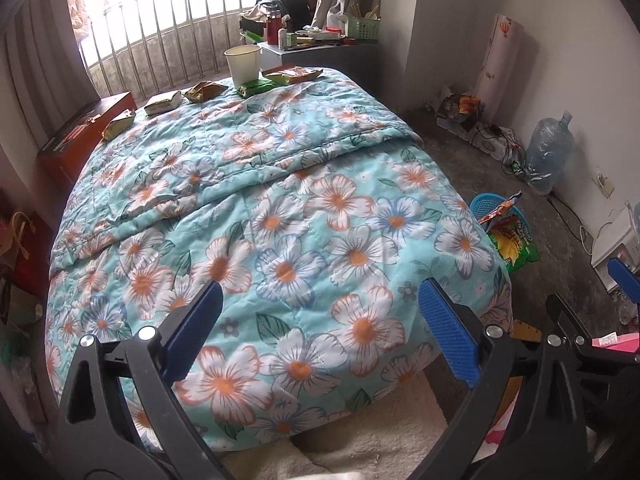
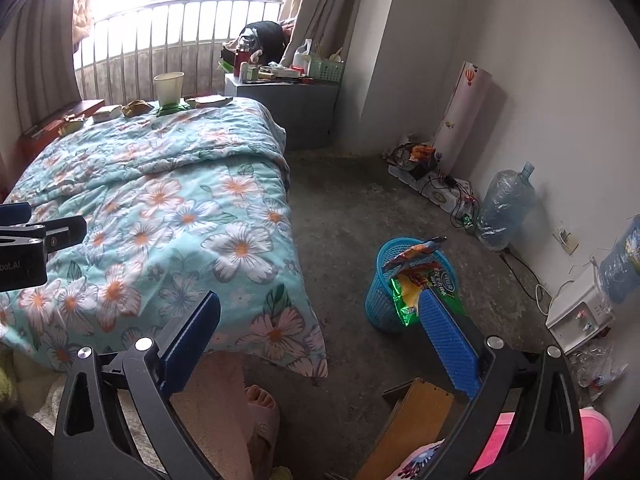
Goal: Collect trash
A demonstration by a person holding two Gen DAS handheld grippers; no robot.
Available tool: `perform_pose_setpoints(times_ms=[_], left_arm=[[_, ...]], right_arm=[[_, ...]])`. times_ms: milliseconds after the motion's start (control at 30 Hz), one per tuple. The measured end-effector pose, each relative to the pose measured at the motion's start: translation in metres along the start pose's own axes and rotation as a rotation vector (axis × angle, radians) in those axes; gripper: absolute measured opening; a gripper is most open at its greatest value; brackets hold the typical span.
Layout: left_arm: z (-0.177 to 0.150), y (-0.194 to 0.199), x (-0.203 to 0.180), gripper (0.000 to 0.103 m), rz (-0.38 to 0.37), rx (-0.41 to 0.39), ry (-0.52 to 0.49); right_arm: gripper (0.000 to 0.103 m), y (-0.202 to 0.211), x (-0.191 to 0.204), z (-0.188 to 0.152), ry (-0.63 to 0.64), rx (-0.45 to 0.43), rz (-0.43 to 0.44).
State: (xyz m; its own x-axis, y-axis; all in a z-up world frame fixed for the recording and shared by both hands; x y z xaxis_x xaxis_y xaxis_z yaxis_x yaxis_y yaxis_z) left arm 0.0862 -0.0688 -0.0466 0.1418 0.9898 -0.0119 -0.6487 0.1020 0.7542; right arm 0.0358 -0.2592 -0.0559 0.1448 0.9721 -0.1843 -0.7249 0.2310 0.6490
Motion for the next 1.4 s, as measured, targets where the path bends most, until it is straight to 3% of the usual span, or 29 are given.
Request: perform_pose_setpoints(times_ms=[1400], left_arm=[[0.010,0.013,-0.005,0.094,0.004,-0.040,0.000]], right_arm=[[0.096,0.021,-0.024,0.012,-0.044,-0.047,-0.044]])
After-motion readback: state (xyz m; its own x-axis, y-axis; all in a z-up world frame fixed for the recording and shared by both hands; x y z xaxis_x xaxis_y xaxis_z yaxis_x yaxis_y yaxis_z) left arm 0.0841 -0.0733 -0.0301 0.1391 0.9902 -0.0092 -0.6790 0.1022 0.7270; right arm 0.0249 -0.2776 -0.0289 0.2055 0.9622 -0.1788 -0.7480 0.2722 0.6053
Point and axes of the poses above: each gripper's, at about its wrist camera, not at the fingertips, and y roughly against the way its jaws point, x to its left, z to its top, the point moved 3 cm from there along -y, roughly the way its jaws point, and after that the axes turned 3 degrees about -x, right-handed, at the moved point
